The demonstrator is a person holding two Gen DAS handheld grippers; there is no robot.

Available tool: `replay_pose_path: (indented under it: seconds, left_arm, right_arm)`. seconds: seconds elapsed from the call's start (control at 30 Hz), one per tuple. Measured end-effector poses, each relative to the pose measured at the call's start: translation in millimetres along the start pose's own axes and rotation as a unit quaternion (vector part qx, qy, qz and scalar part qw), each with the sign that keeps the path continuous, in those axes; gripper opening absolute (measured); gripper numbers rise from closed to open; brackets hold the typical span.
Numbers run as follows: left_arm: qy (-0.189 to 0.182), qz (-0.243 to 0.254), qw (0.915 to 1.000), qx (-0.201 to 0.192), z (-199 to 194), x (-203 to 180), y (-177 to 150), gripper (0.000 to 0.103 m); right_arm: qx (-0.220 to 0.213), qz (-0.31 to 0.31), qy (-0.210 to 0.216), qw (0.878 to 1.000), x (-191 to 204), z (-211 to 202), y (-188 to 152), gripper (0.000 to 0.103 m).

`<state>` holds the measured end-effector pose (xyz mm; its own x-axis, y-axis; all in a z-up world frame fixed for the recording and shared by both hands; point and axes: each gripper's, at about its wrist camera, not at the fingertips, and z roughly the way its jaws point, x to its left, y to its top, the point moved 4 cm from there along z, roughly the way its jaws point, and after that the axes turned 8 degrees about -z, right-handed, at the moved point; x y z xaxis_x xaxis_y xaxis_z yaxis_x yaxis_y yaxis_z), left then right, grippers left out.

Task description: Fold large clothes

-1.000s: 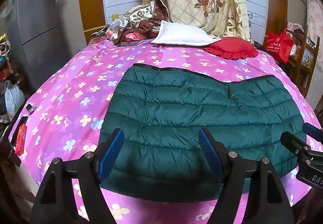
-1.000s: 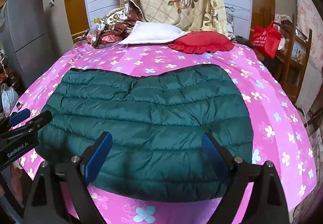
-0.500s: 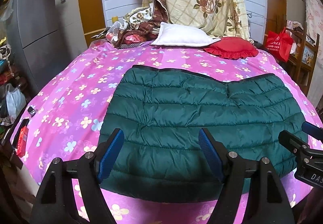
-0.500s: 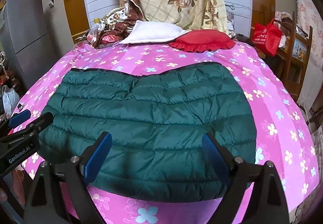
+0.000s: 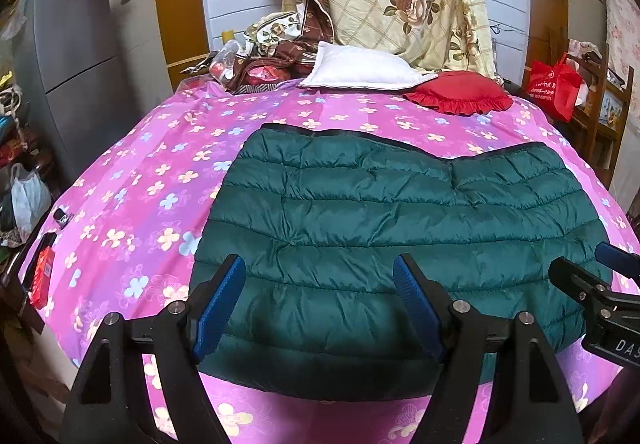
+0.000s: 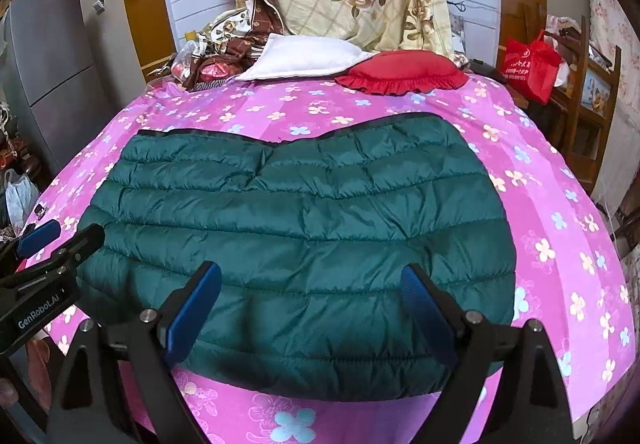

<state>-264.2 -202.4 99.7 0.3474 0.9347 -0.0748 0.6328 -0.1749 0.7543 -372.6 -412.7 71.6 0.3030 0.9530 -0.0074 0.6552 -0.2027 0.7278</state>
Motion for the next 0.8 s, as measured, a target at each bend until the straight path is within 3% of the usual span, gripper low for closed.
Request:
replay_pose_path:
  seconds: [0.8]
  left_arm:
    - [0.0, 0.004, 1.0, 0.007, 8, -3, -6, 0.055]
  right_arm:
    - [0.012, 0.006, 0.007, 1.0, 2, 11, -3, 0.093]
